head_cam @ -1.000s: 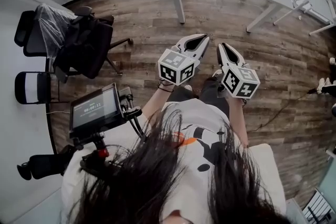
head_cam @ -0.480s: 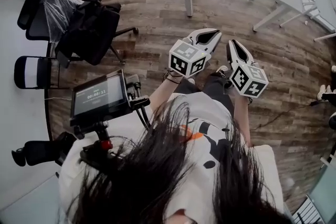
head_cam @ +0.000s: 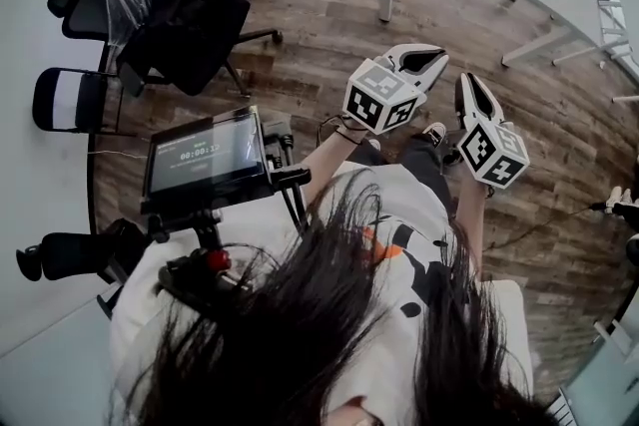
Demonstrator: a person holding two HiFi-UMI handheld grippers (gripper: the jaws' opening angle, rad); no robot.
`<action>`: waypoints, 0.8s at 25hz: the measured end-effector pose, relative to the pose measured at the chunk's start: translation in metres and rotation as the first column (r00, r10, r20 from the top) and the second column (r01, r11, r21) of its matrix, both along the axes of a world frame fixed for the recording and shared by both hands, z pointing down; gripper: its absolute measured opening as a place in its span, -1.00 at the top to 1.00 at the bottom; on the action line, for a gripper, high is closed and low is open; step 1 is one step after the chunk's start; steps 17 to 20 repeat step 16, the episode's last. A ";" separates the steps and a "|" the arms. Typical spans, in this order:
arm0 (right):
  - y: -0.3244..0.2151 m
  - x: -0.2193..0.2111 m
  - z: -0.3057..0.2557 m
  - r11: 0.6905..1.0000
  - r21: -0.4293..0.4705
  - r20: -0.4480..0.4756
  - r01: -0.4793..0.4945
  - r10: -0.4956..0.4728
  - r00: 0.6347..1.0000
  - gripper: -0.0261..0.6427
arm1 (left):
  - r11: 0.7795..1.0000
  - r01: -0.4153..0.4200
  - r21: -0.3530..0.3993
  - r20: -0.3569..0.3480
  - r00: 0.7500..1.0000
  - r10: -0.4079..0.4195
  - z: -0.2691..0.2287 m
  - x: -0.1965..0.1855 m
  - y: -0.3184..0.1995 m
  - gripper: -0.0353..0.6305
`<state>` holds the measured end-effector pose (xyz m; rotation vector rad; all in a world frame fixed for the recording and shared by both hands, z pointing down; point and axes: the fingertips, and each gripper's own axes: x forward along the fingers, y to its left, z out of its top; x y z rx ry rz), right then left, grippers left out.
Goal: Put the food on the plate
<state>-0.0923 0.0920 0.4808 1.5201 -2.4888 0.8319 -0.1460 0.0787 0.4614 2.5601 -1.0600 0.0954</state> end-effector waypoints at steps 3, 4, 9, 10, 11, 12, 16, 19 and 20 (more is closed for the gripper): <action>-0.001 0.000 0.000 1.000 0.001 0.001 0.000 0.000 1.000 0.77 | 1.000 -0.004 0.003 0.001 1.000 0.004 0.000 0.001 0.000 0.86; 0.000 0.000 0.000 1.000 0.001 0.001 -0.001 0.001 1.000 0.77 | 1.000 -0.006 0.004 0.001 1.000 0.006 0.000 0.002 0.000 0.86; 0.000 0.001 0.001 1.000 -0.002 0.005 -0.004 0.004 1.000 0.77 | 1.000 -0.012 0.004 0.004 1.000 0.012 0.000 0.003 0.001 0.86; 0.000 0.001 0.001 1.000 -0.004 0.005 -0.005 0.005 1.000 0.77 | 1.000 -0.011 0.003 0.003 1.000 0.011 0.000 0.003 0.001 0.86; 0.000 0.001 0.002 1.000 -0.005 0.005 -0.006 0.006 1.000 0.77 | 1.000 -0.011 0.002 0.003 1.000 0.011 0.000 0.003 0.001 0.86; 0.001 0.002 0.002 1.000 -0.006 0.006 -0.007 0.007 1.000 0.77 | 1.000 -0.011 0.001 0.003 1.000 0.011 0.000 0.003 0.001 0.86; 0.002 0.004 0.002 1.000 -0.008 0.010 -0.015 0.015 1.000 0.77 | 1.000 -0.014 -0.001 0.004 1.000 0.014 0.002 0.004 0.002 0.86; 0.002 0.004 0.002 1.000 -0.008 0.010 -0.015 0.015 1.000 0.77 | 1.000 -0.014 -0.001 0.004 1.000 0.014 0.002 0.004 0.002 0.86; 0.002 0.004 0.002 1.000 -0.008 0.010 -0.015 0.015 1.000 0.77 | 1.000 -0.014 -0.001 0.004 1.000 0.014 0.002 0.004 0.002 0.86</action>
